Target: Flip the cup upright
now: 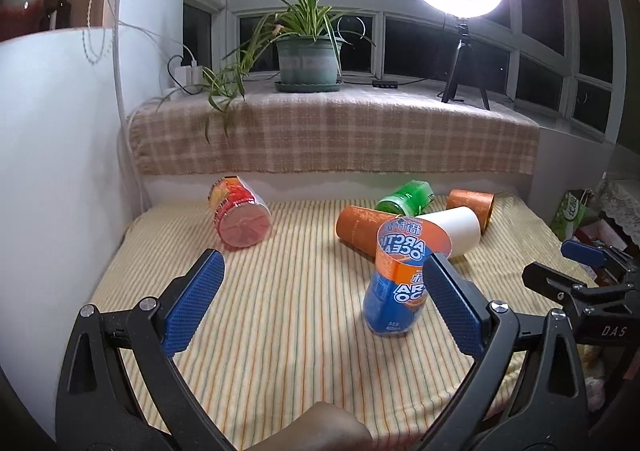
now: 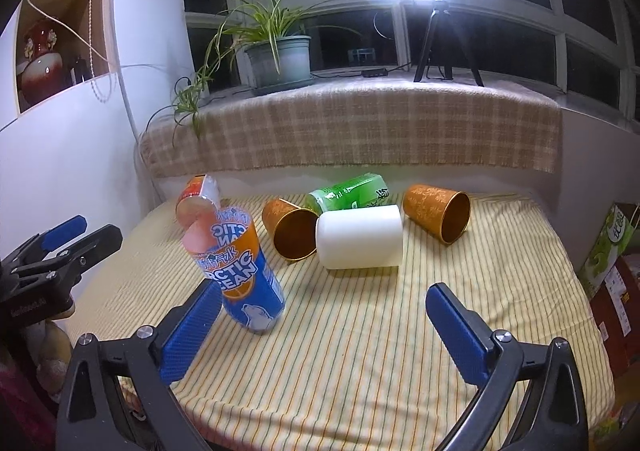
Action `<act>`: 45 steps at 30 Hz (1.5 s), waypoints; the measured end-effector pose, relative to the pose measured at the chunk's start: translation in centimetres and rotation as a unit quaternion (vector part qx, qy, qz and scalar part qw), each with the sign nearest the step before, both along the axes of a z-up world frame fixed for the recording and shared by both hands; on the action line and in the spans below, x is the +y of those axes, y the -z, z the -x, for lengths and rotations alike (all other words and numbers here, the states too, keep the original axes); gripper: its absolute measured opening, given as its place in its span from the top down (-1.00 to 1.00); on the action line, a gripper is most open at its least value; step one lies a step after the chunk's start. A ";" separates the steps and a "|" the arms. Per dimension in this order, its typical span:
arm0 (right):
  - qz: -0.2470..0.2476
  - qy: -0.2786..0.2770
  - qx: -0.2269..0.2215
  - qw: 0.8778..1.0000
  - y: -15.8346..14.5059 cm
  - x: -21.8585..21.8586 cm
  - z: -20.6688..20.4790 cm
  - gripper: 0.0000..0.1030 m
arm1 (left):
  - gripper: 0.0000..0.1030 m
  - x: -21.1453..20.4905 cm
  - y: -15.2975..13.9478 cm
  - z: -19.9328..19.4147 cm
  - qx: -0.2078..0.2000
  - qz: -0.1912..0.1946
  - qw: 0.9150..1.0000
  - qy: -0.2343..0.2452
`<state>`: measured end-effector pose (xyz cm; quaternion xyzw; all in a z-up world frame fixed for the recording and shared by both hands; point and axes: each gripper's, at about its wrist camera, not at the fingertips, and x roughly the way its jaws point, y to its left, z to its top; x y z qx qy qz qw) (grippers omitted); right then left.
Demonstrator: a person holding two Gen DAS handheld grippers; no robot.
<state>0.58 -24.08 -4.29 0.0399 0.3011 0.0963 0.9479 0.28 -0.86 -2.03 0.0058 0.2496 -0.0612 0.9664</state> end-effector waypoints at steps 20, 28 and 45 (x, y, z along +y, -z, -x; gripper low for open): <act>-0.003 0.012 0.002 1.000 0.1 -0.3 -0.1 -1.00 | -0.97 0.4 -0.9 0.8 -0.013 -0.001 1.000 -0.014; -0.003 0.014 0.005 1.000 0.2 -0.3 -0.2 -0.99 | -0.97 0.4 -1.0 0.8 -0.013 -0.001 1.000 -0.014; -0.001 0.017 0.013 1.000 0.7 -0.3 -0.5 -1.00 | -0.97 0.5 -1.3 0.8 -0.015 -0.001 1.000 -0.015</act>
